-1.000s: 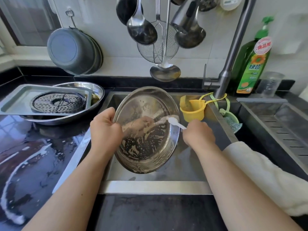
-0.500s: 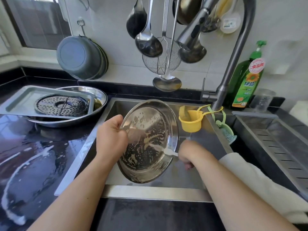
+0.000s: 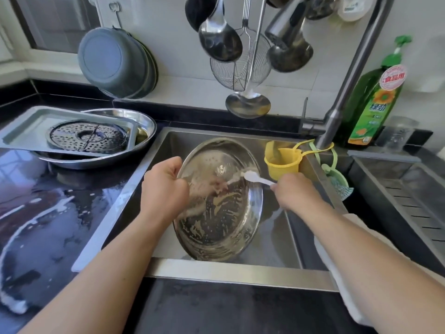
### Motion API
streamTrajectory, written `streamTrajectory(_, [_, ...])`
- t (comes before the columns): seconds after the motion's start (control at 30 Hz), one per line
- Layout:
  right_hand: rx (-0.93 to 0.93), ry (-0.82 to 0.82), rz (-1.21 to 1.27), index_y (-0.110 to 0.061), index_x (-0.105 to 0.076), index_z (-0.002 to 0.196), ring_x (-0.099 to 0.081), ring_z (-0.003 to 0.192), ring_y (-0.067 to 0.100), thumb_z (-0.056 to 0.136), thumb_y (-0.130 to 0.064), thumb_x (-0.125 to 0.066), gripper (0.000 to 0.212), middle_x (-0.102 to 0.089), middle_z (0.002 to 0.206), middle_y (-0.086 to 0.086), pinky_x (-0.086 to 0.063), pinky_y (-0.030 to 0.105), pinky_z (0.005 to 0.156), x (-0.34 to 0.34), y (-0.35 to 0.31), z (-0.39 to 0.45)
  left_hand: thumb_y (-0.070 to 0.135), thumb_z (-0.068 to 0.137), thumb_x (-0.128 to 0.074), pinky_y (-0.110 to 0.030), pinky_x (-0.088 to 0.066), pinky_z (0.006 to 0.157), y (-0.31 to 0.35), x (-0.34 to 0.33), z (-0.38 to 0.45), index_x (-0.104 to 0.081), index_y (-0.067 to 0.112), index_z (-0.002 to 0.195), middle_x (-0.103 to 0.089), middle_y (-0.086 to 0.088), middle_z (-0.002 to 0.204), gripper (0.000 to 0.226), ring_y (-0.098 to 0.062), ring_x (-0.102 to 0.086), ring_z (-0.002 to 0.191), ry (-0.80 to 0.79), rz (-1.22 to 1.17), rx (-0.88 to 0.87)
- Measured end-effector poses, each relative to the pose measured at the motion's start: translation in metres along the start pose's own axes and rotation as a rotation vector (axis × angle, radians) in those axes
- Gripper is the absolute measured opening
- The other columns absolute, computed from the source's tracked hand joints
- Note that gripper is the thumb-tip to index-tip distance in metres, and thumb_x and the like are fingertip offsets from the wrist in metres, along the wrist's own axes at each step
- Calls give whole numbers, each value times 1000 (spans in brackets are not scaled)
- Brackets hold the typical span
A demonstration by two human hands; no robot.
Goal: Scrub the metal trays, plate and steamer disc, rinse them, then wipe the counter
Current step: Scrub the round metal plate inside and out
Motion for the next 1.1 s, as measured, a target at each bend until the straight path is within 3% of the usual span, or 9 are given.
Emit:
streamTrajectory(0.07, [-13, -67, 33, -12, -63, 93, -62, 83, 30, 100, -27, -58, 17, -57, 81, 3, -52, 36, 69, -7, -2, -2, -3, 62, -44, -38, -36, 57, -3, -1, 0, -42, 5, 72, -45, -10, 60, 14, -21, -44, 62, 3, 1, 25])
streamTrajectory(0.17, [-105, -278, -8, -5, -71, 111, -68, 82, 31, 92, -9, -65, 21, -61, 76, 4, -53, 32, 66, -31, 4, -8, -5, 63, -46, -38, -33, 56, -1, -1, 1, -40, 8, 71, -37, 5, 54, 16, -20, -40, 60, 1, 34, -8])
streamTrajectory(0.3, [-59, -88, -37, -13, -64, 94, -62, 71, 25, 97, -22, -64, 9, -57, 77, 5, -47, 32, 55, -13, 6, 2, -5, 62, -44, -37, -31, 56, 0, -2, 1, -38, 9, 71, -35, 5, 54, 18, -22, -38, 60, -3, 58, 3])
streamTrajectory(0.43, [-78, -418, -166, 3, -69, 118, -56, 46, 14, 91, 0, -63, 28, -63, 64, 4, -52, 26, 56, -41, 8, -13, -4, 62, -43, -40, -38, 53, 4, -1, -2, -39, 12, 68, -39, 3, 52, 18, -30, -45, 58, 2, 92, -4])
streamTrajectory(0.6, [-90, -154, -122, -9, -66, 90, -71, 73, 26, 91, -15, -68, 7, -71, 82, 8, -59, 33, 65, -24, 9, 10, -5, 63, -44, -37, -35, 55, 7, -2, -4, -42, 18, 64, -43, 2, 53, 23, -35, -47, 64, -2, 128, -1])
streamTrajectory(0.73, [-170, -461, -154, -4, -66, 105, -56, 55, 20, 99, -9, -58, 11, -69, 83, 9, -45, 29, 54, -54, 18, -2, -6, 64, -43, -35, -34, 54, 8, -1, -5, -42, 20, 60, -41, 6, 49, 26, -27, -44, 59, -10, 107, 2])
streamTrajectory(0.9, [-94, -36, -58, -14, -51, 72, -58, 62, 23, 99, -32, -61, 34, -59, 76, 6, -39, 30, 47, -15, 11, 13, -5, 62, -43, -36, -39, 56, 10, -5, -6, -47, 21, 61, -45, 5, 48, 26, -40, -55, 65, -69, 99, 13])
streamTrajectory(1.03, [-127, -472, -256, -3, -61, 111, -57, 43, 17, 99, -10, -57, 14, -70, 88, 10, -44, 31, 48, -50, 18, 0, -6, 65, -45, -36, -38, 55, 12, -4, -8, -49, 20, 60, -46, 7, 48, 27, -32, -50, 60, -70, 116, 17])
streamTrajectory(1.1, [-94, -376, -199, -8, -61, 112, -58, 50, 18, 99, -13, -59, 14, -62, 75, 7, -45, 32, 51, -42, 15, 3, -7, 68, -47, -34, -39, 55, 18, -5, -11, -49, 16, 60, -50, 4, 50, 24, -28, -52, 61, -82, 156, 8])
Point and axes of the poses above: each hand's wrist, its own z-axis towards the middle knuckle, its own x-axis out of the back of the hand, y = z × x, the point moved 7 cm from there along z, towards the middle knuckle
